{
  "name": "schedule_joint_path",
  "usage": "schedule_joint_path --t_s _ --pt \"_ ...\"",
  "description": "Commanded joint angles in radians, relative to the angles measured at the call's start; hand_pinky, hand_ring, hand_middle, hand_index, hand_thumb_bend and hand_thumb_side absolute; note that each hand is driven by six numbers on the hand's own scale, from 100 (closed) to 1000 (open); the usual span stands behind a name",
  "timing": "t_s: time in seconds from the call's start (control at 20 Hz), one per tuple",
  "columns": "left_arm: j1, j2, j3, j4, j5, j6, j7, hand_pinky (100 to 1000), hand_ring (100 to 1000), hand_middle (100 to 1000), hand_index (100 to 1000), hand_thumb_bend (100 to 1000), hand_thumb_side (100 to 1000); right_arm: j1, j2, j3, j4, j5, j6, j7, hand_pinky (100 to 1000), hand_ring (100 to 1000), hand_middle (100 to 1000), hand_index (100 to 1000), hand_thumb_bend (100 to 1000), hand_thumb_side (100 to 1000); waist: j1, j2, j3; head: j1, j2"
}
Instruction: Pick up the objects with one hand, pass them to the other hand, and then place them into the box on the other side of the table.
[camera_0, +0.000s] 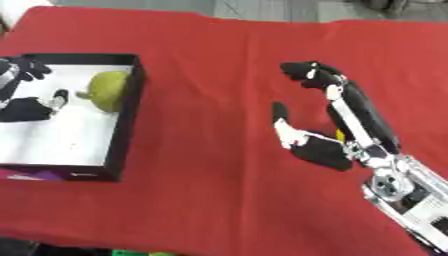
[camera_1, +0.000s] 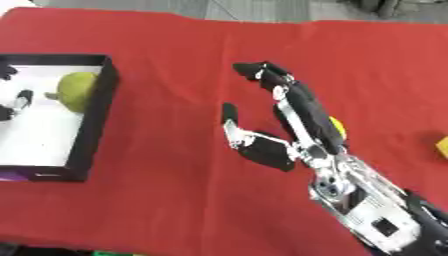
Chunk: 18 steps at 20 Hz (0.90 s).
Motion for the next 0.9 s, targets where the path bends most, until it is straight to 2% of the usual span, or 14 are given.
schedule_joint_path --t_s 0.05,0.15,0.2,0.5,0.7,0.9 --pt "-0.006 0.018 0.041 -0.078 0.048 0.02 0.053 847 773 745 798 100 399 -0.017 -0.025 -0.021 -0.01 -0.002 0.003 -0.002 801 819 789 873 100 436 0.005 -0.025 0.0 -0.012 0.001" --pt "0.0 0.015 0.058 -0.137 0.105 0.038 0.084 837 757 729 776 100 505 -0.016 -0.028 -0.028 -0.01 -0.002 0.004 -0.004 801 818 790 873 100 433 0.004 -0.026 0.0 -0.02 0.002" --pt "0.004 0.014 0.066 -0.168 0.135 0.044 0.099 831 749 717 758 100 523 -0.014 -0.031 -0.033 -0.01 -0.002 0.004 -0.007 801 818 790 873 100 429 0.004 -0.026 0.0 -0.024 0.002" --pt "0.046 -0.012 0.114 -0.332 0.368 0.001 0.162 797 693 662 703 100 587 0.018 -0.064 -0.082 -0.01 -0.009 0.003 -0.04 804 821 795 876 100 417 -0.001 -0.025 -0.003 -0.041 -0.002" --pt "0.086 -0.041 0.139 -0.419 0.483 -0.024 0.186 799 703 680 706 100 624 0.069 -0.102 -0.129 -0.01 -0.014 0.015 -0.052 810 831 811 885 100 457 -0.005 -0.023 -0.007 -0.055 -0.007" --pt "0.114 -0.079 0.163 -0.47 0.568 -0.067 0.205 807 720 709 712 100 660 0.142 -0.149 -0.207 -0.01 -0.039 0.046 -0.042 818 843 824 891 100 505 -0.009 -0.021 -0.011 -0.066 -0.014"
